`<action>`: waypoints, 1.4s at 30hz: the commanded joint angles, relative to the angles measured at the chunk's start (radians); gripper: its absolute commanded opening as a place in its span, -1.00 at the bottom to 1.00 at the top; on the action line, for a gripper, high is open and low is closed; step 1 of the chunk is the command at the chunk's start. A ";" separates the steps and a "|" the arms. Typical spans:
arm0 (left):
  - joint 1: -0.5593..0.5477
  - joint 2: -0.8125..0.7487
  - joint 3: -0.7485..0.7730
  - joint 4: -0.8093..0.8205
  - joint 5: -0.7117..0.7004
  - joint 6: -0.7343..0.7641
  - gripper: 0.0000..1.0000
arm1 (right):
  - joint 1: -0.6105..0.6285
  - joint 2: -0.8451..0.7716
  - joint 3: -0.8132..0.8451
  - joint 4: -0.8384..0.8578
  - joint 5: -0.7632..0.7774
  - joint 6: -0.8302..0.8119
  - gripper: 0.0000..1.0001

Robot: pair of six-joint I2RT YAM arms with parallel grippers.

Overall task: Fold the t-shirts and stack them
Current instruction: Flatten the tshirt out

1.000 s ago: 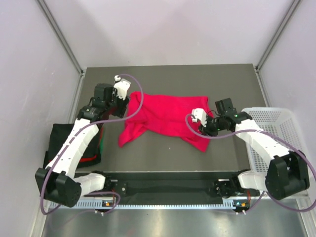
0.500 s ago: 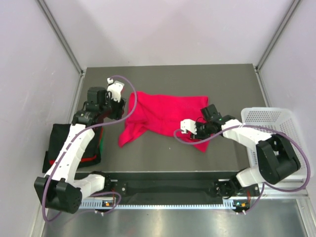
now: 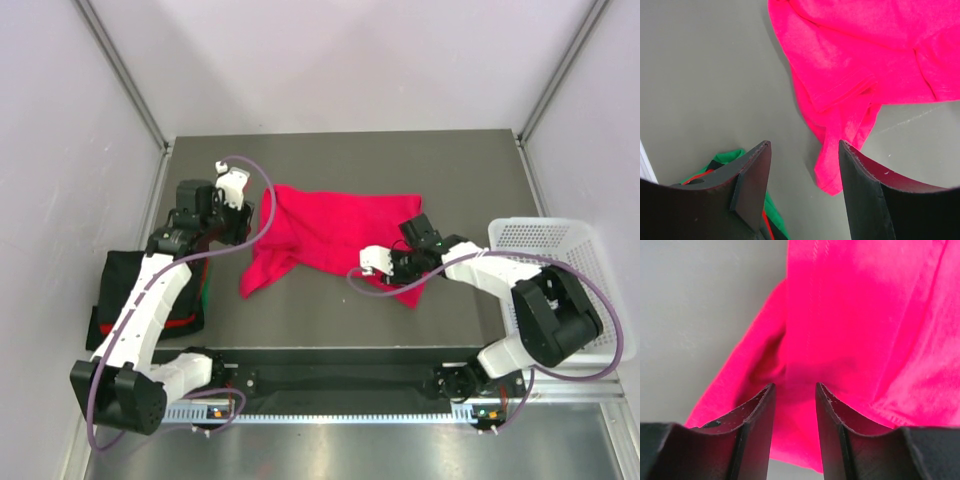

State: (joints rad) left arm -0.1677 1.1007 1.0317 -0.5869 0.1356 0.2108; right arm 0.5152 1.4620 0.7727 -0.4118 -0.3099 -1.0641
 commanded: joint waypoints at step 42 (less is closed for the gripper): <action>-0.006 0.005 0.022 -0.070 0.185 0.035 0.24 | 0.068 -0.172 0.215 0.056 0.247 0.173 -0.81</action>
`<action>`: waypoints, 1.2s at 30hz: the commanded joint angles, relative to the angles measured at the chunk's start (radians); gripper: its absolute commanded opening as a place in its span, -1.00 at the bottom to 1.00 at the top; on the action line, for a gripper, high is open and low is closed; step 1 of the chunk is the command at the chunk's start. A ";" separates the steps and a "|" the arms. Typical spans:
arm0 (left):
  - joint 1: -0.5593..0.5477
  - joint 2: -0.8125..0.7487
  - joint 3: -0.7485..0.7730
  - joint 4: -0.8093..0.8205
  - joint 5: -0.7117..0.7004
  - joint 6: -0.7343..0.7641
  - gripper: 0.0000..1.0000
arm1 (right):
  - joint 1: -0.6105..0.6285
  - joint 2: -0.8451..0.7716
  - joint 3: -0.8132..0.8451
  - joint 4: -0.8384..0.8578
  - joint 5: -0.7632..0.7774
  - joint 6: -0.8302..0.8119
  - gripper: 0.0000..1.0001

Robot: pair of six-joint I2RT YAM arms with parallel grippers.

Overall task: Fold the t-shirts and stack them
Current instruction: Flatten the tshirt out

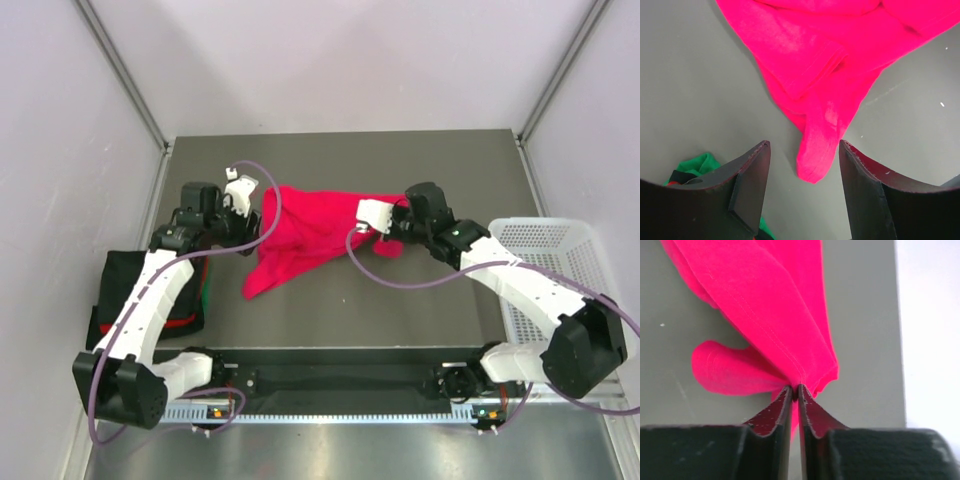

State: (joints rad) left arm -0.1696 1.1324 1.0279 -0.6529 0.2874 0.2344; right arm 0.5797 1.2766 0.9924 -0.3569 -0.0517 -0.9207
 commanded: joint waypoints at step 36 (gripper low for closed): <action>-0.002 -0.086 -0.034 0.009 0.004 0.006 0.25 | 0.003 0.079 -0.046 -0.212 -0.068 -0.027 -0.38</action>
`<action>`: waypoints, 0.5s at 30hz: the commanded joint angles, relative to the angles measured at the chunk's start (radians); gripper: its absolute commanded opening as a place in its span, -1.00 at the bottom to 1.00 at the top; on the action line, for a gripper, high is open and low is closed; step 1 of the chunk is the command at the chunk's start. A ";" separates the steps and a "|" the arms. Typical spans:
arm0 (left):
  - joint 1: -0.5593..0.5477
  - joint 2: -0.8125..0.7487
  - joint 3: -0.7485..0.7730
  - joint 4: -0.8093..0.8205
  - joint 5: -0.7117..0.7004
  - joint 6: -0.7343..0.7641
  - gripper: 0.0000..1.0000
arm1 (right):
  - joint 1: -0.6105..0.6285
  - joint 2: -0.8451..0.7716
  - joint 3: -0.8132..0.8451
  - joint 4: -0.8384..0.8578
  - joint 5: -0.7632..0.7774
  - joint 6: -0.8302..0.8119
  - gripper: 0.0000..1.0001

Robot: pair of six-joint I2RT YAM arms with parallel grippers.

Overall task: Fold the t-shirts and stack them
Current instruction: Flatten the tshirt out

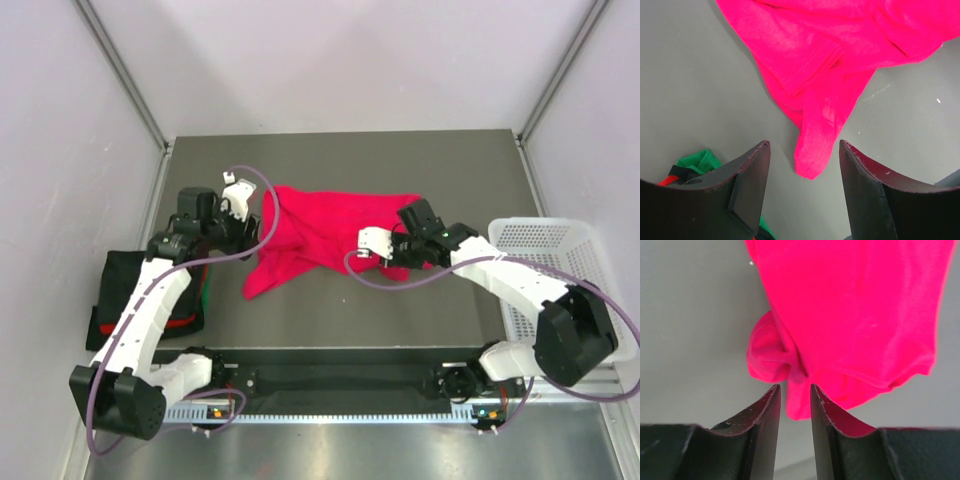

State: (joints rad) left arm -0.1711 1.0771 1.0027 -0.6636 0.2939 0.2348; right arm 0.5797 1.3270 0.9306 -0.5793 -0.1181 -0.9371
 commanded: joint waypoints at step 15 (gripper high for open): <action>0.001 -0.039 -0.033 0.033 -0.006 0.004 0.25 | -0.001 0.064 0.068 0.019 0.034 -0.025 -0.42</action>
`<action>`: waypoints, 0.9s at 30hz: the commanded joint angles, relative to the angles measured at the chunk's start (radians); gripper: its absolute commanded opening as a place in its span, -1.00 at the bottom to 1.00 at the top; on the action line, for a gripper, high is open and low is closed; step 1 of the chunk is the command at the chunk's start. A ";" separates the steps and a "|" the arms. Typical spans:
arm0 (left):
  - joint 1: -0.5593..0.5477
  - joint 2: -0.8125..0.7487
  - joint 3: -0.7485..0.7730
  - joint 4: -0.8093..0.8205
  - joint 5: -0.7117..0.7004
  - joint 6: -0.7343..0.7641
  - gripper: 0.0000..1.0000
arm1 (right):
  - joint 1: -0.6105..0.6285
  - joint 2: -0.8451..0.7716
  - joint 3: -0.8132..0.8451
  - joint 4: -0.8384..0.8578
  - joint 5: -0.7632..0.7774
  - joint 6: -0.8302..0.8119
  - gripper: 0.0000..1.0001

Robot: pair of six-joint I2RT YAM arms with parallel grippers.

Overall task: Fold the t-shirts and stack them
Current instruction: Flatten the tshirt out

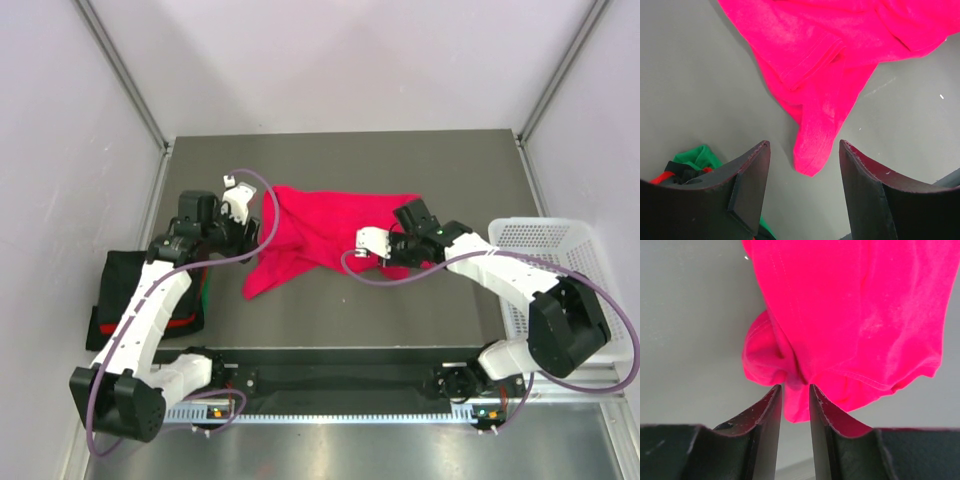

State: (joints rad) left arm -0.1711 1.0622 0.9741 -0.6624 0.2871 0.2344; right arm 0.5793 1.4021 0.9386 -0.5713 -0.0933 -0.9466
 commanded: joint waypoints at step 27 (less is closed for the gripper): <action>0.015 -0.042 -0.020 0.040 0.012 -0.004 0.25 | -0.009 0.049 0.100 0.053 0.015 -0.003 -0.45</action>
State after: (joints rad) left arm -0.1631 1.0405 0.9562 -0.6575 0.2874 0.2340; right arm 0.5732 1.4422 0.9840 -0.5617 -0.0731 -0.9581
